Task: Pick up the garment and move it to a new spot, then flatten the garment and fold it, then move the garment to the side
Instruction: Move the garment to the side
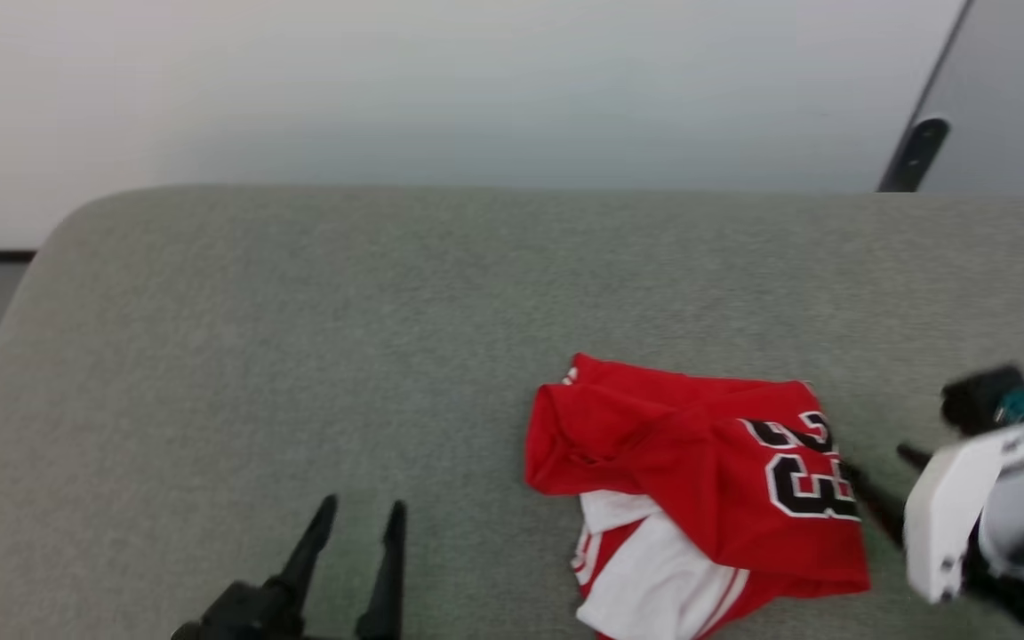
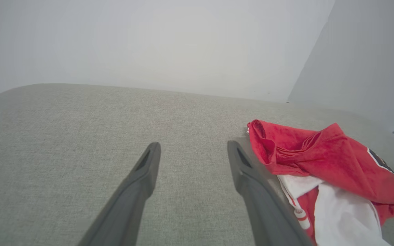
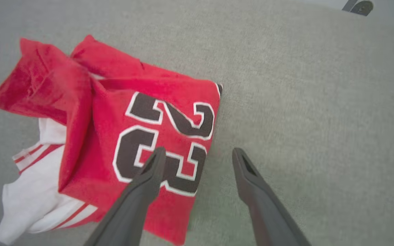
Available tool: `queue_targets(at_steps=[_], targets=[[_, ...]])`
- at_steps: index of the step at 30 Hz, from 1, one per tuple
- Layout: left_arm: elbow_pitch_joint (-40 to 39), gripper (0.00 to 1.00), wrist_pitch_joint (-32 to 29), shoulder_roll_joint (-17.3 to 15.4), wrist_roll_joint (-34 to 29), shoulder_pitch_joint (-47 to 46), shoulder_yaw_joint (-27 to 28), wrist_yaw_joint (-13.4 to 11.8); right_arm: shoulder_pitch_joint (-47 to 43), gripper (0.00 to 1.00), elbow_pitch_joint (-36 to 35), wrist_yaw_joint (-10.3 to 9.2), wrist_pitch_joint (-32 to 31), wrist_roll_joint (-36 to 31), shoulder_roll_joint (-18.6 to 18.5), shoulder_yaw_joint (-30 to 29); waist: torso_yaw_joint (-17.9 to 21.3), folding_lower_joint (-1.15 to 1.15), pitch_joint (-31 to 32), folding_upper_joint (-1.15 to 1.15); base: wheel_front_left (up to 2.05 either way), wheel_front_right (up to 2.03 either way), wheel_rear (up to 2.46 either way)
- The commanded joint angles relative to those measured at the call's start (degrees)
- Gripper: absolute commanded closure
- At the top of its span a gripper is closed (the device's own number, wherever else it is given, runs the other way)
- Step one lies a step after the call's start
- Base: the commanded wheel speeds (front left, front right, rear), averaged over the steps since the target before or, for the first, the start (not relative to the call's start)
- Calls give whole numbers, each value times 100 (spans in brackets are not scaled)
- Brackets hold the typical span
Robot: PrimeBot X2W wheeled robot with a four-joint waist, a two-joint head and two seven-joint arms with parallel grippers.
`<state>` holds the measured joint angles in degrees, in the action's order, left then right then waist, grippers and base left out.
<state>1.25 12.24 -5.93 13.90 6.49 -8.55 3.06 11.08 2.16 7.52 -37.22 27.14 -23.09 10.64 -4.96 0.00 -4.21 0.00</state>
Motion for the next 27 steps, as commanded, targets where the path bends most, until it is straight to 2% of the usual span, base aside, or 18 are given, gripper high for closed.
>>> queue_targets(at_steps=[1, 5, 10, 15, 20, 21, 22, 23, 25, 27], targets=[[180, 0, 73, -9, -25, -280, -88, 101, 375, 0, 146, -8, -471, 69, -91, -105, -361, 0, -296, 0, 0, 0, 0], [357, 0, 158, 40, 69, -550, -134, 152, 696, 0, 438, -8, -1119, 180, -102, -193, -545, 0, -516, 0, 0, 0, 0], [554, 0, 242, 109, 129, -863, -224, 218, 833, 0, 827, -8, -1591, 103, -103, -194, -740, 0, -844, 0, 0, 0, 0], [735, 0, 285, 167, 187, -1125, -255, 254, 728, 0, 1070, -8, -1877, 102, -65, -42, -870, 0, -1101, 0, 0, 0, 0], [794, 0, 297, 213, 198, -1289, -240, 276, 646, 0, 1158, -8, -1908, 85, 1, 119, -912, 0, -1228, 0, 0, 0, 0], [796, 0, 297, 227, 197, -1314, -233, 282, 642, 13, 1172, -8, -1871, 68, 17, 144, -918, 0, -1246, 0, 0, 0, 0], [801, 0, 297, 234, 192, -1334, -226, 290, 637, 41, 1189, -8, -1856, 60, 34, 173, -920, 0, -1262, 0, 0, 0, 0], [804, 0, 293, 242, 184, -1353, -220, 298, 628, 49, 1211, -8, -1849, 72, 45, 210, -921, 0, -1274, 0, 0, 0, 0], [822, 0, 293, 256, 172, -1381, -203, 304, 607, 77, 1244, -3, -1845, 90, 65, 256, -914, 0, -1284, 0, 0, 0, 0], [828, 0, 287, 269, 164, -1405, -180, 314, 612, 100, 1250, -3, -1751, 109, 83, 248, -895, 0, -1279, 0, 0, 0, 0]])
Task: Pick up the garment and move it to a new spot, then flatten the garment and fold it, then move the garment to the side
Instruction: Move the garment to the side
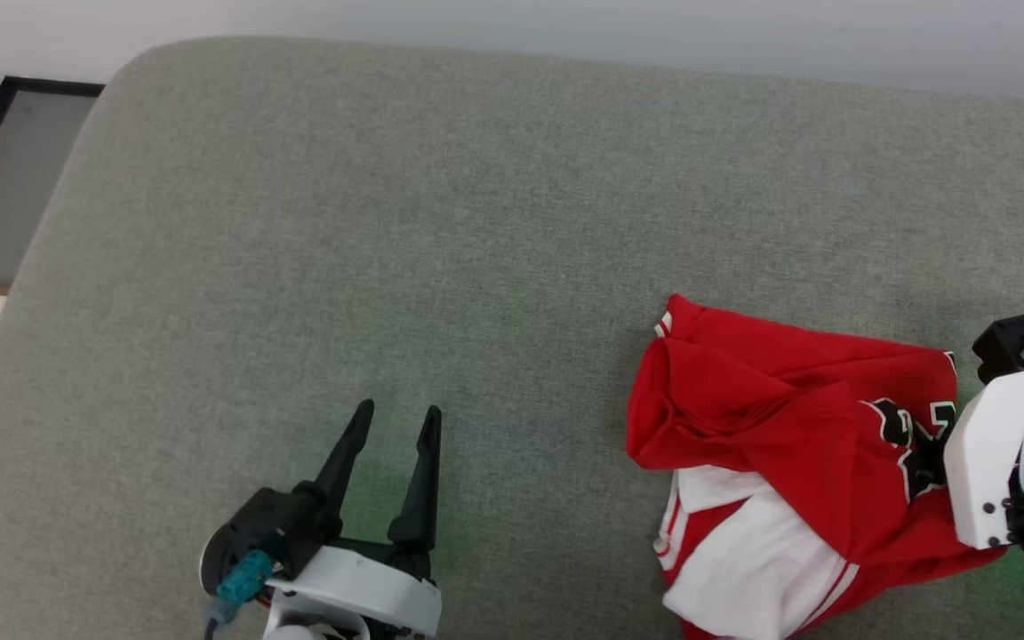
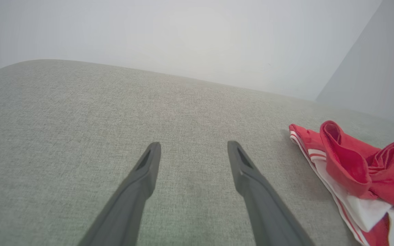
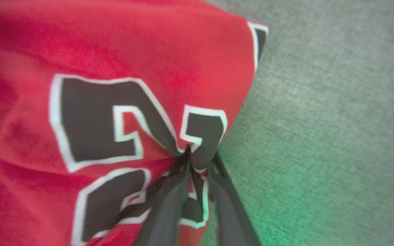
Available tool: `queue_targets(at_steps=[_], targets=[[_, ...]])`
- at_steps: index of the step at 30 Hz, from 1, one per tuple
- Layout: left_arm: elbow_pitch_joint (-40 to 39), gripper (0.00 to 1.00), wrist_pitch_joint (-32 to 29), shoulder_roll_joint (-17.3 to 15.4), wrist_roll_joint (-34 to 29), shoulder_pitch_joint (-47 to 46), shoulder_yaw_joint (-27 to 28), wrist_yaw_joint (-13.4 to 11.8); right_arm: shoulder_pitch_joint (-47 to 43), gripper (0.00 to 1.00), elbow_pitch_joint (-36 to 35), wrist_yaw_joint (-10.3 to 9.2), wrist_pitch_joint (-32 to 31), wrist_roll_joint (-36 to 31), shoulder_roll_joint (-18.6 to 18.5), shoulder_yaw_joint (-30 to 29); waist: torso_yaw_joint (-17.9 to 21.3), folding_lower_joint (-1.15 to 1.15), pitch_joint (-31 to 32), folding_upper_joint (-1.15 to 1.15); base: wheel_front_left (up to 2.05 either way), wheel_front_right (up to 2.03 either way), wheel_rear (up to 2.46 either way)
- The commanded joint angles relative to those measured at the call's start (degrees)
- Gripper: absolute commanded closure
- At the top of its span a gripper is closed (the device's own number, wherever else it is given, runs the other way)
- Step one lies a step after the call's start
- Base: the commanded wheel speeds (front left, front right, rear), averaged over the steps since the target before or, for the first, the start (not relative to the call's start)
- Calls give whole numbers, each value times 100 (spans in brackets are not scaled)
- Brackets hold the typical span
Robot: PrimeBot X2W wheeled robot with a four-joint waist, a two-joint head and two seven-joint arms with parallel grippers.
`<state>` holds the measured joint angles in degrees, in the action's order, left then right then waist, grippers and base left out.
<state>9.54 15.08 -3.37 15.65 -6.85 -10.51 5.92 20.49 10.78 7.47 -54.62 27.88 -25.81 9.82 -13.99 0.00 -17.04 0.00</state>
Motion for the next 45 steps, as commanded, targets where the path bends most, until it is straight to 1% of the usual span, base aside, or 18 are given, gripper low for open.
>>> queue_targets(at_steps=[1, 10, 15, 23, 27, 35, 41, 45], targets=[[7, 0, 4, 17, -19, -74, 26, 30, -318, 100, 395, 2, 34, 36, 363, 333, 17, 0, 13, 0, 0, 0, 0], [75, 0, 4, 36, -108, 9, 104, 77, -218, 100, 493, 2, 633, 143, 447, 169, 251, 0, 239, 0, 0, 0, 0], [74, 0, 2, 38, -166, 99, 131, 101, -203, 100, 508, 1, 1056, 255, 448, 11, 506, 0, 391, 0, 0, 0, 0], [-32, 0, 2, 36, -269, 149, 115, 113, -131, 100, 430, -4, 1593, 525, 295, -553, 989, 0, 485, 0, 0, 0, 0], [-73, 0, 2, 5, -321, 91, 96, 125, -36, 100, 311, -4, 1752, 538, 117, -992, 1213, 0, 433, 0, 0, 0, 0], [-160, 0, 2, -109, -377, -78, 17, 144, 228, 100, 213, -3, 1651, 362, -371, -1848, 1546, 0, 207, 0, 0, 0, 0], [-271, 0, 2, -182, -411, -236, -81, 152, 555, 100, 367, -3, 1614, 12, -605, -2403, 1662, 0, -29, 0, 0, 0, 0], [-453, 0, 0, -249, -426, -377, -145, 156, 767, 100, 571, -3, 1725, -333, -794, -2597, 1683, 0, -215, 0, 0, 0, 0]])
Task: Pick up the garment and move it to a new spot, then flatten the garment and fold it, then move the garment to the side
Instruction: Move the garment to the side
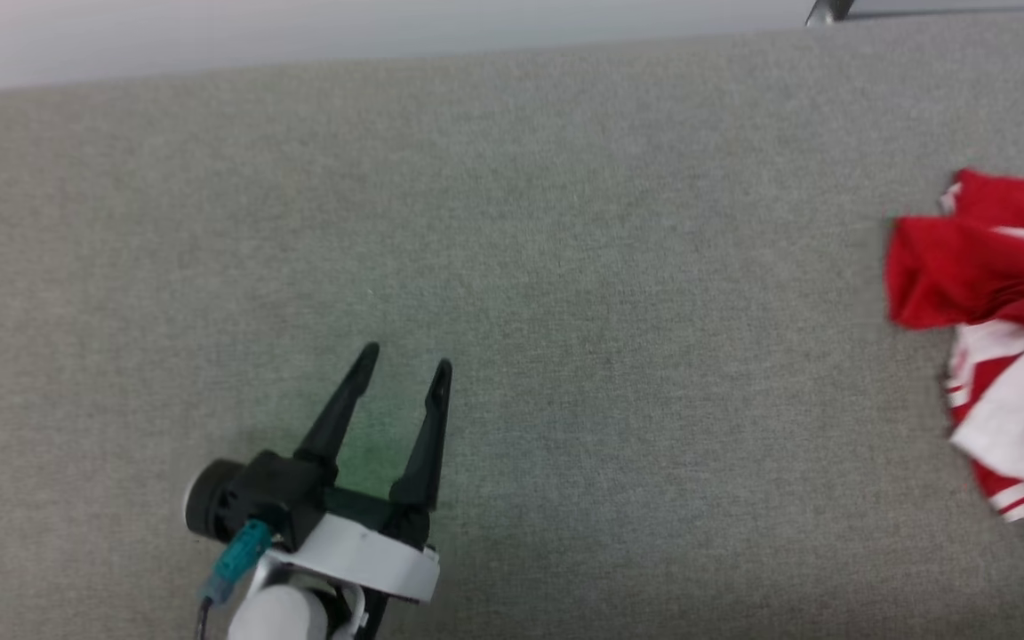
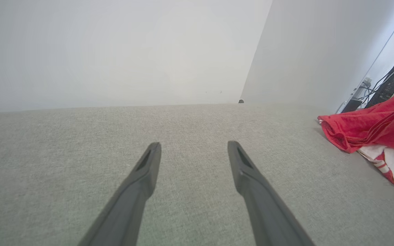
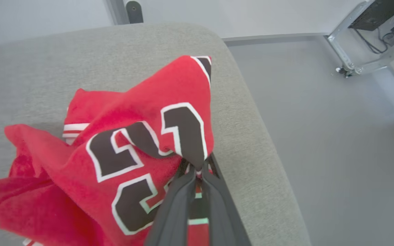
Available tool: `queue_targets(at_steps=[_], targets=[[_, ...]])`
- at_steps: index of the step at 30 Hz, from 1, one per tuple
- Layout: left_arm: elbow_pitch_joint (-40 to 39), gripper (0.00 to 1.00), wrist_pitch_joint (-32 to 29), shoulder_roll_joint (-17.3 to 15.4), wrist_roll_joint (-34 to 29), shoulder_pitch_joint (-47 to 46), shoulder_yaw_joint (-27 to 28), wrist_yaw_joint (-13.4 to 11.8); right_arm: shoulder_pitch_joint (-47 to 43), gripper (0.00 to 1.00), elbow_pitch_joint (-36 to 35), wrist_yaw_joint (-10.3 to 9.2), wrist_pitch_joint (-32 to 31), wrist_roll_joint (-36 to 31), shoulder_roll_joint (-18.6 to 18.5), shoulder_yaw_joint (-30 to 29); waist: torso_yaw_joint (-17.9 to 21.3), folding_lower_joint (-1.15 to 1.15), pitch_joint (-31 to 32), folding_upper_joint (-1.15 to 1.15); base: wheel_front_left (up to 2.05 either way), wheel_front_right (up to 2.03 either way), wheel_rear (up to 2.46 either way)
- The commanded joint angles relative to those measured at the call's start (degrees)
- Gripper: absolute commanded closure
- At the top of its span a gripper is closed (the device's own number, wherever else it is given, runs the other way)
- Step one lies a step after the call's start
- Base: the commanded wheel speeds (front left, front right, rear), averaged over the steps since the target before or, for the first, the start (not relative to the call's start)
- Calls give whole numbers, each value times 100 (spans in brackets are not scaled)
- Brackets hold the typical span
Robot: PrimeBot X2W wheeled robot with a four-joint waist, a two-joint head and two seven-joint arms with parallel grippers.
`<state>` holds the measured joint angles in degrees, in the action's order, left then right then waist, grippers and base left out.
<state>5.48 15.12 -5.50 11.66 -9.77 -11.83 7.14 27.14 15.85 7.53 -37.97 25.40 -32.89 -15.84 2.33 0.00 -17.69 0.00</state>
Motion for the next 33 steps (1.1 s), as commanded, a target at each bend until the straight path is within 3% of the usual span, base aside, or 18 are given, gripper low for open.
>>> queue_targets(at_steps=[1, 13, 18, 29, 30, 31, 32, 33], targets=[[-99, 0, -14, -54, -39, -124, -27, 34, 166, 100, 166, -10, 128, -144, -151, -30, 48, 0, -207, 0, 0, 0, 0], [-789, 0, -244, -264, -172, -351, -110, -24, 1022, 100, 1541, -10, 1299, -1310, -381, 305, -16, 0, -744, 0, 0, 0, 0], [-943, 0, -311, -321, -162, -377, -106, -58, 1344, 100, 2330, -10, 1652, -1514, -100, 213, -49, 0, -903, 0, 0, 0, 0], [-1124, 0, -400, -406, -124, -406, -64, -120, 1839, 100, 3552, -10, 2252, -1759, 43, 253, -68, 0, -1034, 0, 0, 0, 0], [-1127, 0, -401, -413, -118, -399, -57, -140, 1878, 85, 3643, -10, 2298, -1761, 51, 276, -56, 0, -1017, 0, 0, 0, 0], [-1123, 0, -397, -408, -104, -385, -52, -149, 1915, 55, 3703, -10, 2369, -1759, 51, 296, -46, 0, -992, 0, 0, 0, 0], [-1083, 0, -376, -388, -68, -336, -55, -169, 1982, 0, 3782, -10, 2514, -1721, 40, 357, -23, 0, -903, 0, 0, 0, 0], [-1049, 0, -362, -369, -43, -313, -63, -164, 1993, 0, 3803, -10, 2585, -1715, 4, 413, -19, 0, -840, 0, 0, 0, 0]])
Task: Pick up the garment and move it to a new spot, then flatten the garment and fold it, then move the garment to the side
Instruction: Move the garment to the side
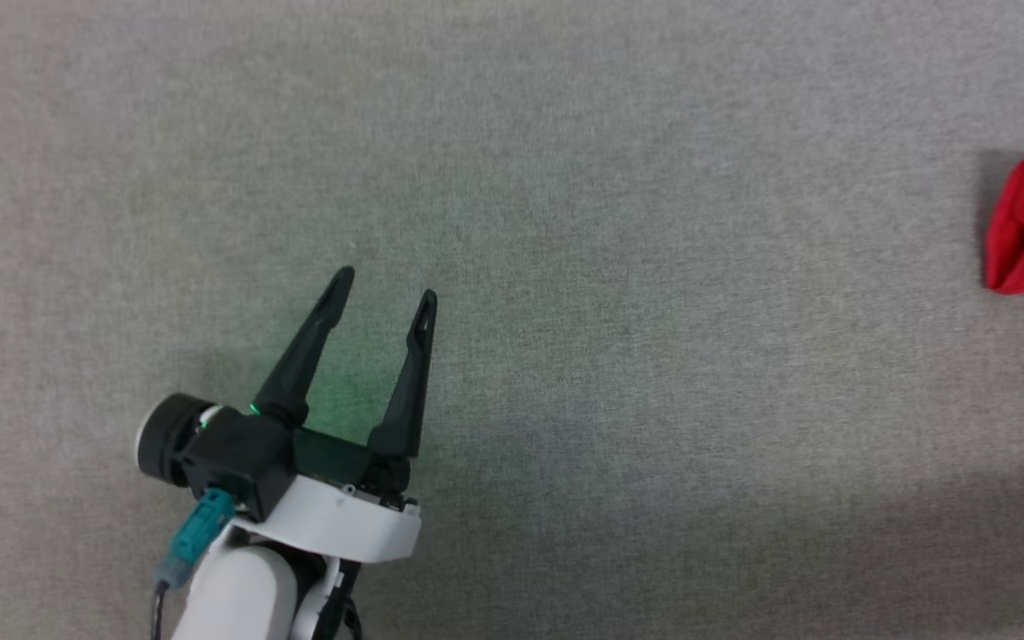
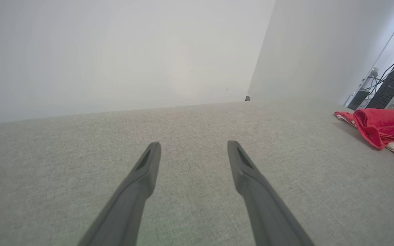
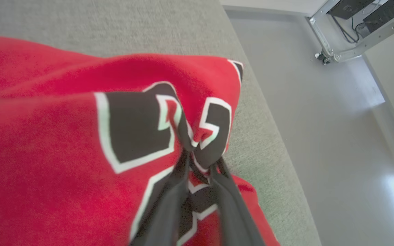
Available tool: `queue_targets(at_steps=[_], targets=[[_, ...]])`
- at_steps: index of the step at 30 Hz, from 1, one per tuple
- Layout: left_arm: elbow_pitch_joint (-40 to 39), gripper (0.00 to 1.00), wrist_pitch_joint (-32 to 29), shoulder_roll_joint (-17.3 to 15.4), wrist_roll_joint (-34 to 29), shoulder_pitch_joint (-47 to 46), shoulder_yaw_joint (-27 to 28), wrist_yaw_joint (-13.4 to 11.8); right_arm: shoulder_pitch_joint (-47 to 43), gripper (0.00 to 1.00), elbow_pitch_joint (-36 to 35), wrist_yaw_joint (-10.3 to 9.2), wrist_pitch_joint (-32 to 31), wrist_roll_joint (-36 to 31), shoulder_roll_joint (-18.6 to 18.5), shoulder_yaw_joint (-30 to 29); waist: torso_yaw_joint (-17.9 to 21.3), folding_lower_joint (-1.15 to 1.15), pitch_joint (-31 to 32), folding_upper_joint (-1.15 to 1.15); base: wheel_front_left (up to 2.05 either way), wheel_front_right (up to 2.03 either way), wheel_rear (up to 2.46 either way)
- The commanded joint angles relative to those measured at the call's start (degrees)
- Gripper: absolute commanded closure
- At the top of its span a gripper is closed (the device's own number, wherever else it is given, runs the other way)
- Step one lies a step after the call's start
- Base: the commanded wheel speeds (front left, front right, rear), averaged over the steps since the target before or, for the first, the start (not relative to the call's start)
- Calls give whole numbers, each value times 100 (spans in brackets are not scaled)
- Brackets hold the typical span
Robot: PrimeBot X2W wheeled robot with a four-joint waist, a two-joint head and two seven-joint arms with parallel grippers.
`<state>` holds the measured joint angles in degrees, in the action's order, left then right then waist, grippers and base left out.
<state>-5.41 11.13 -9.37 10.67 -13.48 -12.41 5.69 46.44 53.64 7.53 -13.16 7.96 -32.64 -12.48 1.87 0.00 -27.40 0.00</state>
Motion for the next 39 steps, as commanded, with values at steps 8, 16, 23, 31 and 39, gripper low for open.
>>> queue_targets(at_steps=[8, 16, 23, 31, 39], targets=[[564, 0, 189, 81, 232, 175, 79, -51, -211, 0, -173, -10, 541, 50, -75, 790, 24, 0, 884, 0, 0, 0, 0], [1361, 0, 347, 44, 376, 402, 308, -109, -929, 0, -982, -10, 765, 881, 585, 1594, -45, 0, 1856, 0, 0, 0, 0], [1847, 0, 391, -46, 428, 600, 455, -83, -2015, 0, -1864, -10, 952, 1407, 1134, 2258, -217, 0, 2561, 0, 0, 0, 0], [2089, 0, 407, -205, 357, 727, 650, -196, -2798, 0, -2663, -10, 1277, 1673, 1506, 2275, -249, 0, 2972, 0, 0, 0, 0], [1969, 0, 397, -186, 360, 1221, 765, -239, -3597, 0, -3372, -10, 1464, 1556, 1759, 1922, -234, 0, 3172, 0, 0, 0, 0]])
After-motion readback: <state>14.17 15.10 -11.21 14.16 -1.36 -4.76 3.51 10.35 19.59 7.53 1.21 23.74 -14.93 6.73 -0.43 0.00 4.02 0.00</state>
